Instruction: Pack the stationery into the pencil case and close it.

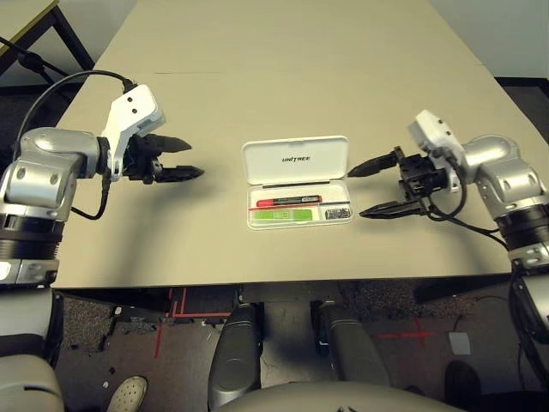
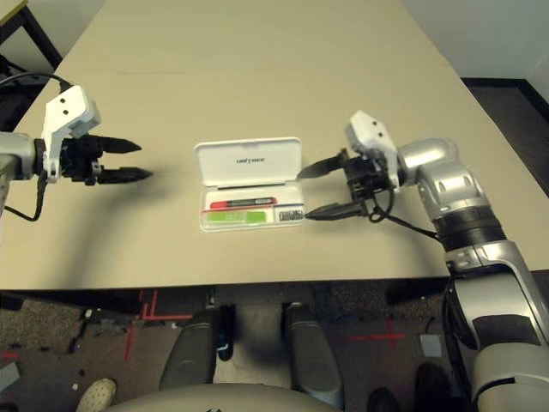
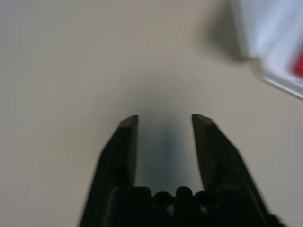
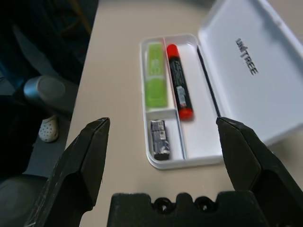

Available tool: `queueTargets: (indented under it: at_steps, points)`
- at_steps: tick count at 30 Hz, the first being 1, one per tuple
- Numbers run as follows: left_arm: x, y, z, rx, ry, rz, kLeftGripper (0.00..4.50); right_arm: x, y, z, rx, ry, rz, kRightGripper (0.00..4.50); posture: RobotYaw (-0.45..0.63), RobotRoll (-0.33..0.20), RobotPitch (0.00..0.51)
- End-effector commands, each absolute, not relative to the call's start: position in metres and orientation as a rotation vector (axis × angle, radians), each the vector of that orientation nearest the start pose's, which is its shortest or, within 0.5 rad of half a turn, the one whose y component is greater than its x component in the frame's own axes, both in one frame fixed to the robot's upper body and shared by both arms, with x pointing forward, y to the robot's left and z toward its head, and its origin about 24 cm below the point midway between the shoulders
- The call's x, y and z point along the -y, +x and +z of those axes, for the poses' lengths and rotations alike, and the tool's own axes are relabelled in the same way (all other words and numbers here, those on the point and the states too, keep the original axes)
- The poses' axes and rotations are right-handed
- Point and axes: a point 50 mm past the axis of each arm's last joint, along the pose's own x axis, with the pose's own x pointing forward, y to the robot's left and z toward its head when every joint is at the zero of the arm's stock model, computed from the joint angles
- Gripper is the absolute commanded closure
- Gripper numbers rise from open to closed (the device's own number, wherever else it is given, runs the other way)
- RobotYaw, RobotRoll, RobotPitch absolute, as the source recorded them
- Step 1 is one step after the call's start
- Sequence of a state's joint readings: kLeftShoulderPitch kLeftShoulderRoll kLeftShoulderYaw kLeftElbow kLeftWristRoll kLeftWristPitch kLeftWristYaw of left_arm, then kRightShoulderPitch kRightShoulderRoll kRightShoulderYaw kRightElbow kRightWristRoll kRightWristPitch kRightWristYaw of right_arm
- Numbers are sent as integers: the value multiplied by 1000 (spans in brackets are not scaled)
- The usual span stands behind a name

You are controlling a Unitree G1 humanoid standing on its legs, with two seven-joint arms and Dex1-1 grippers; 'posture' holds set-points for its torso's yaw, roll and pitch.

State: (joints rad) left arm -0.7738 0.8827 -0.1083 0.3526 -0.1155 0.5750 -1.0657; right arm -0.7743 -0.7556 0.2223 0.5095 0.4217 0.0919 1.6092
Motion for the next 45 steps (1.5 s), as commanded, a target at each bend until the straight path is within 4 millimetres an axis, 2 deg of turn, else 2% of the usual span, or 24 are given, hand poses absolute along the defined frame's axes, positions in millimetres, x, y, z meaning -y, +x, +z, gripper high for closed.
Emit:
queueTargets:
  at_steps: [1, 3, 15, 22, 29, 37, 42, 45]
  points:
    - [-266, 347, 199, -467, 500, -601, 3665, 219, 320, 181, -149, -382, 1526, 0, 28, 0, 164]
    - [-258, 354, 198, -454, 489, -600, 4452, 221, 319, 181, -146, -374, 1523, 0, 17, 0, 163]
    - [-198, 389, 192, -379, 516, -781, 4452, 230, 309, 180, -129, -348, 1492, 0, -60, 0, 159]
    - [-173, 394, 192, -364, 532, -893, 4452, 232, 300, 177, -137, -324, 1471, 0, -84, 0, 164]
    - [-161, 382, 195, -407, 597, -1077, 4452, 233, 300, 178, -132, -323, 1462, 0, -84, 0, 165]
    - [-156, 354, 207, -415, 686, -1202, 4452, 230, 304, 178, -127, -323, 1470, 0, -45, 0, 151]
    - [-157, 331, 200, -462, 762, -1282, 4452, 226, 308, 179, -124, -326, 1482, 0, -27, 0, 145]
    - [-154, 324, 194, -469, 775, -1309, 4452, 225, 310, 178, -125, -325, 1490, 0, -23, 0, 143]
